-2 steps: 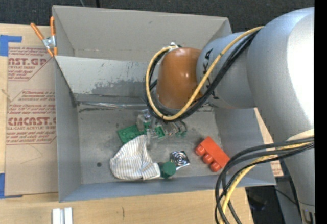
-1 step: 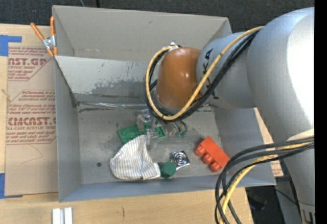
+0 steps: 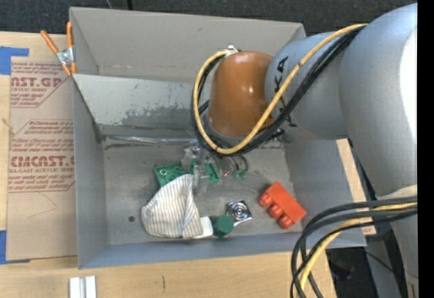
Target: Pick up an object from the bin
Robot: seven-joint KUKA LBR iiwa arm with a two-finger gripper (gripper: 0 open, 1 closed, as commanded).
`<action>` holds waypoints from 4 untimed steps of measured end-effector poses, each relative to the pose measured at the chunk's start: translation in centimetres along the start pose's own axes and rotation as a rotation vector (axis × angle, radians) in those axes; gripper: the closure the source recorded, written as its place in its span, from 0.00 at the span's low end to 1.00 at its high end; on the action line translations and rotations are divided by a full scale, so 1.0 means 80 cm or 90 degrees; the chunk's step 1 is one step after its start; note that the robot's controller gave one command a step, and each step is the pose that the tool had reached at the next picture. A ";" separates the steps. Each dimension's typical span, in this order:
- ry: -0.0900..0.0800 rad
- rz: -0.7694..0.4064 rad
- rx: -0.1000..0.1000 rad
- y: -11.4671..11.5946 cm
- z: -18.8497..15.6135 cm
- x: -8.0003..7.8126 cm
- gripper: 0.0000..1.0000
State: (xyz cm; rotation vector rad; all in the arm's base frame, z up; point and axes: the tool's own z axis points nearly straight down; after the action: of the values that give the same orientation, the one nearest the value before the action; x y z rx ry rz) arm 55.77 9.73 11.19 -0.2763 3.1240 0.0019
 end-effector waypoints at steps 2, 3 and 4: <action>-0.005 -0.046 0.000 0.023 0.032 -0.020 1.00; -0.014 -0.043 0.002 0.029 0.054 -0.024 1.00; -0.014 -0.142 0.000 0.077 0.048 -0.058 1.00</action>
Offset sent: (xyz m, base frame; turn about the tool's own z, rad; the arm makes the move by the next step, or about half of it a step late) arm 0.0141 0.0226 -0.0419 -0.0834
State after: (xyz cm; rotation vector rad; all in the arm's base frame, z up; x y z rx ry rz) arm 59.29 16.60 7.38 -0.6184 3.0527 0.0043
